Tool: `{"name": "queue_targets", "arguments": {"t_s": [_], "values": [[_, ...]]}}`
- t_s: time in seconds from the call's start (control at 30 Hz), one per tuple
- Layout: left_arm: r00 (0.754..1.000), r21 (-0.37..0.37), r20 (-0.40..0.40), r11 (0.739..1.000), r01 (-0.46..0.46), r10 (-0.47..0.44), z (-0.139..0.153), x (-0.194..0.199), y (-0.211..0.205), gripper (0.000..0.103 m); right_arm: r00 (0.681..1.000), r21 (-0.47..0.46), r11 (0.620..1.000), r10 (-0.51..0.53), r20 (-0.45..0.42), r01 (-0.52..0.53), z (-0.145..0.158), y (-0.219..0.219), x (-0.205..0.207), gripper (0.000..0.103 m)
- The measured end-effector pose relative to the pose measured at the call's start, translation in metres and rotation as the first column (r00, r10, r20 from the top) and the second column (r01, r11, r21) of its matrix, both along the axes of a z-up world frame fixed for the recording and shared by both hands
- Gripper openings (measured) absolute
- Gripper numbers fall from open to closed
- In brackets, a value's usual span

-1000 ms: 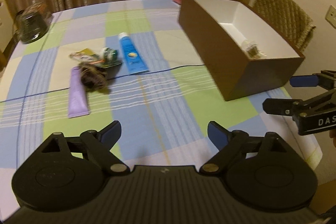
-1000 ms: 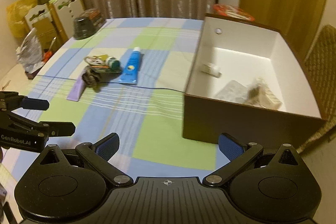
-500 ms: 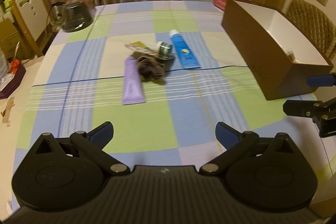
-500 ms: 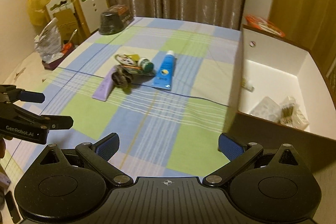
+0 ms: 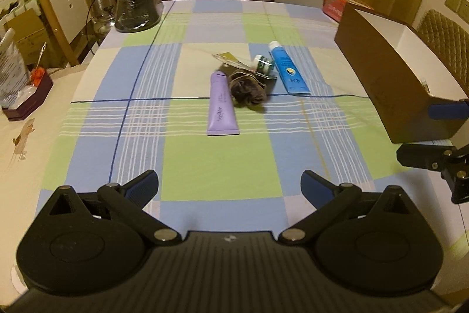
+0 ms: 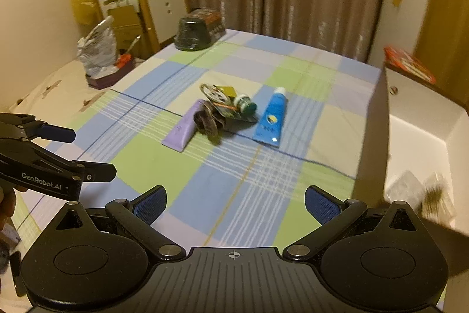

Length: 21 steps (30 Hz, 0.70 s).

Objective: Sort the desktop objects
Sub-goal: 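Withdraw both tools from the box back over the remaining table items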

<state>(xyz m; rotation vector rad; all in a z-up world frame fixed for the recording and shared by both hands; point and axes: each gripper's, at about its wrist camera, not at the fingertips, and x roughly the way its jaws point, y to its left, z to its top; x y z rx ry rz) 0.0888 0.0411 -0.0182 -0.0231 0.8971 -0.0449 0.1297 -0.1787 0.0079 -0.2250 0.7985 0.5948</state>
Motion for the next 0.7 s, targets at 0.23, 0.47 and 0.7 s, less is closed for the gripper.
{"name": "queue_targets", "arguments": {"t_s": [0.23, 0.47, 0.7], "values": [[0.998, 0.022, -0.011, 0.998, -0.066, 0.066, 0.004, 0.006, 0.000, 0.102, 0.996, 0.022, 0.996, 0.088, 0.004, -0.088, 0.000, 0.009, 0.017, 0.103], [0.995, 0.041, -0.017, 0.994, -0.100, 0.101, 0.007, 0.011, -0.006, 0.102, 0.992, 0.042, 0.991, 0.129, 0.004, -0.129, -0.002, 0.007, 0.030, 0.103], [0.990, 0.053, -0.013, 0.988, -0.142, 0.143, 0.010, 0.013, -0.013, 0.102, 0.986, 0.058, 0.984, 0.169, -0.001, -0.168, -0.007, 0.010, 0.038, 0.103]]}}
